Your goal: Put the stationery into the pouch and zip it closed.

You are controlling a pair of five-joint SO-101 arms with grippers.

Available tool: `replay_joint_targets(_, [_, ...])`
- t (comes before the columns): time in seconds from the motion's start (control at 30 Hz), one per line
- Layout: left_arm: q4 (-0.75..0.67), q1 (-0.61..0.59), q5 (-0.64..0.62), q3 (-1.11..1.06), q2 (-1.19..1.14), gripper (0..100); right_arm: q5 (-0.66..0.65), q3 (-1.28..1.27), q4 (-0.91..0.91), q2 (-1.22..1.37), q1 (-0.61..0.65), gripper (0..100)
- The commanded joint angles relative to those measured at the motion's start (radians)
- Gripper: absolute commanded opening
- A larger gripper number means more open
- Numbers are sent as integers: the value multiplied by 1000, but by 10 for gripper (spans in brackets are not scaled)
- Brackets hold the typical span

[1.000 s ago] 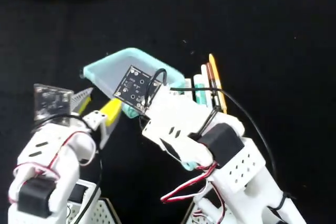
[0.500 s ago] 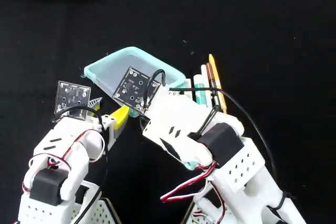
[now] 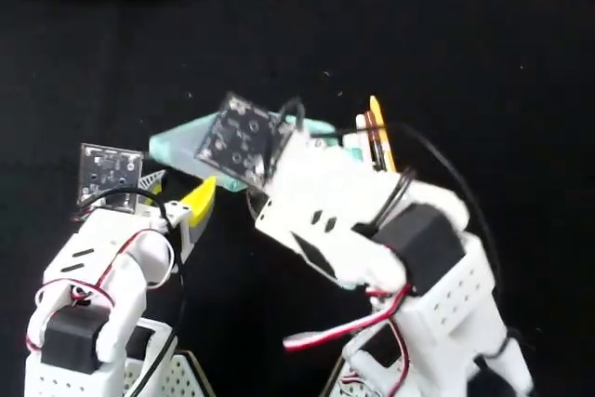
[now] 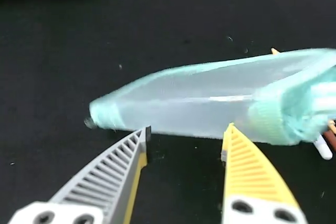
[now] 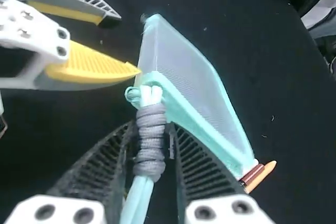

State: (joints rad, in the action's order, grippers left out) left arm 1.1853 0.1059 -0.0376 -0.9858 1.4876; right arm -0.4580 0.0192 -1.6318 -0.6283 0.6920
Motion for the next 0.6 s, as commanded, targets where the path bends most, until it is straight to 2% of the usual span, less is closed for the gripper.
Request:
replay_joint_targets(0.0, [14,-19,3,116,2,242,-9,321,-103,142,9,12])
replay_joint_targets(0.17, [71,-70,2,288,0,242,-8,387,-127,236,12,12])
replay_joint_targets(0.37, [51,-74,0,271,-3,243,-11,229,-66,225,21,12])
replay_joint_targets(0.5, [21,-68,-80,274,-5,246,-11,166,17,216,20,12])
replay_joint_targets(0.57, [21,-70,-80,266,-8,246,-11,188,54,220,8,12])
